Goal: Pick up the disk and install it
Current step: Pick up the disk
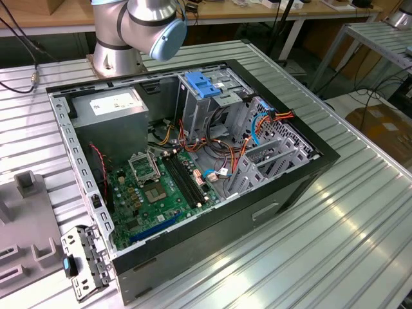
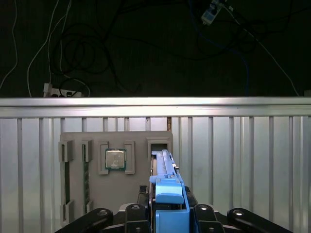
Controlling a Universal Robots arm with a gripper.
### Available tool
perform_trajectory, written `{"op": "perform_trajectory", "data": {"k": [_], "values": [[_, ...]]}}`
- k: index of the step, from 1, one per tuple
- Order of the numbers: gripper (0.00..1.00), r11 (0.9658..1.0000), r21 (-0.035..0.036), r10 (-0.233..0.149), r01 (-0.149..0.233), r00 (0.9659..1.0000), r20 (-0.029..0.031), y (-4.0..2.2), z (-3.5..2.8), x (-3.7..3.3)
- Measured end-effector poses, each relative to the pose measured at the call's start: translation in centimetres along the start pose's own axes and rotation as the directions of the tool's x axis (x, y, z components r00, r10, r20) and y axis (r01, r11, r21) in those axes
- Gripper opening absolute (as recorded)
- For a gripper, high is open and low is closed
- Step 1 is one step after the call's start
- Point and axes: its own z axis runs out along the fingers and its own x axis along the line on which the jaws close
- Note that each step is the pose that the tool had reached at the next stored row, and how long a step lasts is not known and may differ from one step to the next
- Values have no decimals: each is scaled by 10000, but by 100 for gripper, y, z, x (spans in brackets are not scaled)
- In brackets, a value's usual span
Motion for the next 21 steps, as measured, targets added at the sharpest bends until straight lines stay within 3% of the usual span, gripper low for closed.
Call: {"op": "perform_trajectory", "data": {"k": [21], "values": [[37, 10000, 1, 0, 0, 10000, 0, 0, -101, -1]]}}
